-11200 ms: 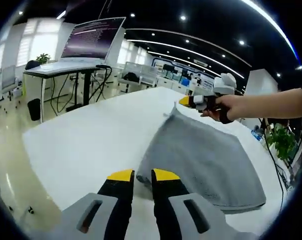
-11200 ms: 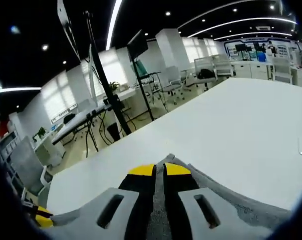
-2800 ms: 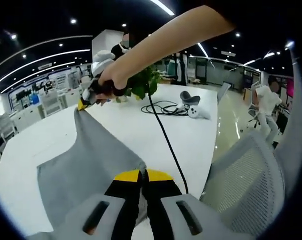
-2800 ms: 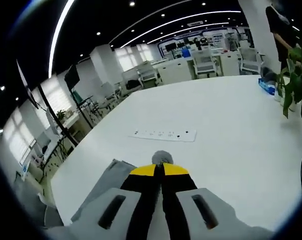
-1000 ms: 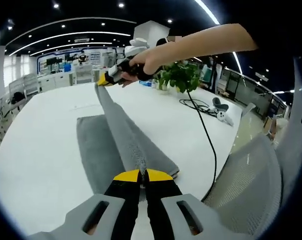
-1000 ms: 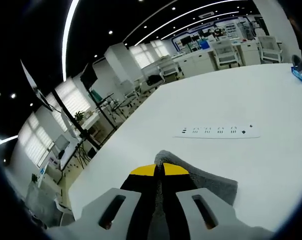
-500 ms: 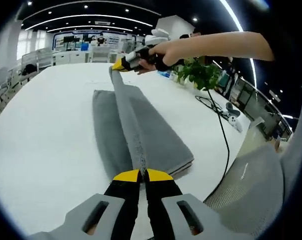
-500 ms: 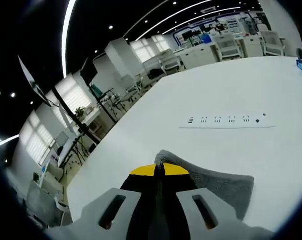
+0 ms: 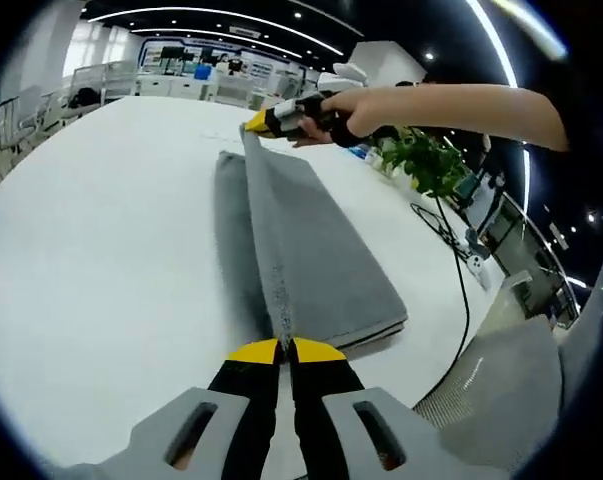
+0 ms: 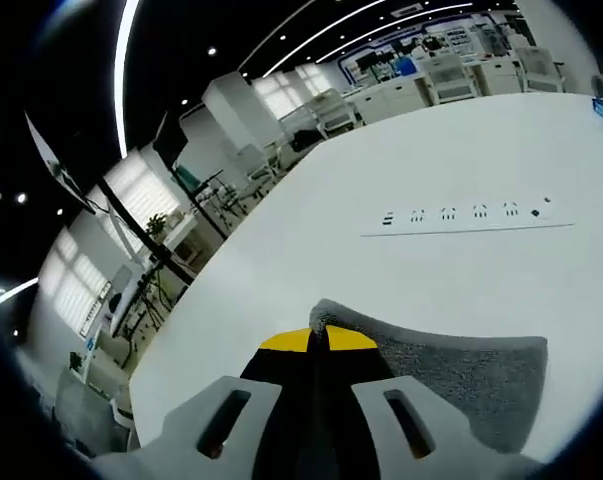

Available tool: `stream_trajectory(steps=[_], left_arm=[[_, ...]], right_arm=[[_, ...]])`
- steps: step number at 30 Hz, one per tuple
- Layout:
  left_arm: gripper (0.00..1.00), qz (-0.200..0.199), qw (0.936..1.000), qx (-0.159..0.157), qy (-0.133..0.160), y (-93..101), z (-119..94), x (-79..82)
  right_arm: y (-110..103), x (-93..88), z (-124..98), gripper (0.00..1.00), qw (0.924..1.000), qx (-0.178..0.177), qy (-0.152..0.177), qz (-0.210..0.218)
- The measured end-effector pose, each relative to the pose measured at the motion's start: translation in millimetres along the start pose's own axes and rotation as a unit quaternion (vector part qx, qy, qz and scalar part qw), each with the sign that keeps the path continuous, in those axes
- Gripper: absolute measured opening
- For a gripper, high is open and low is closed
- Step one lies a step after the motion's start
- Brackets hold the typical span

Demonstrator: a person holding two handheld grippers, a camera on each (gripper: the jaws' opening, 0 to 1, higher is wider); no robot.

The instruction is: Fold the towel on the table until its edges align and the towel forms a compact rectangular stack.

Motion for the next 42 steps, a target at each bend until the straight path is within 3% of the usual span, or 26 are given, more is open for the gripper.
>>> stream_trajectory(steps=[7,13,17,21,28,31,42], left_arm=[[0.04,-0.039,0.9991,0.011,0.010,-8.2,4.3,-8.0],[0.06,-0.038,0.9992,0.009,0.003,-4.8,5.1,-7.6],[0.15,-0.035,0.9993,0.013,0.009,-5.1,3.6,-7.9],[0.21,-0.035,0.9988,0.011,0.031,-6.2,1.6,-6.8],[0.23,-0.024,0.9984,0.024,0.045,-15.0,4.9,4.4],[0.23,-0.014,0.9986,0.027,0.044,-16.8,8.5,14.7],[0.23,0.020,0.9991,0.026,0.027,-40.3,28.2,44.2]], right_arm=[[3.5,-5.8,13.8,0.01,0.9994,0.003,-0.009,0.034],[3.0,-8.4,18.2,0.02,0.9998,0.006,-0.012,0.011],[3.3,-4.1,20.5,0.03,0.9999,0.009,0.000,-0.004],[1.9,-1.8,16.0,0.09,0.9996,0.007,0.003,-0.026],[4.3,-4.4,7.1,0.13,0.9975,0.009,0.000,-0.070],[9.3,-9.0,-2.3,0.14,0.9935,0.004,-0.006,-0.114],[41.4,-29.6,-29.2,0.16,0.9893,-0.031,-0.018,-0.141]])
Point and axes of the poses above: the point that each gripper's makers call its tool centre point, and the gripper's own axes: z roughly forward along the fingers, y roughly to its right, x roughly out of its top, the point moved 9 cm from there along -z, roughly backward along the fingers, and after that the axes turned 11 degrees about -x, right-handed, at the moved point
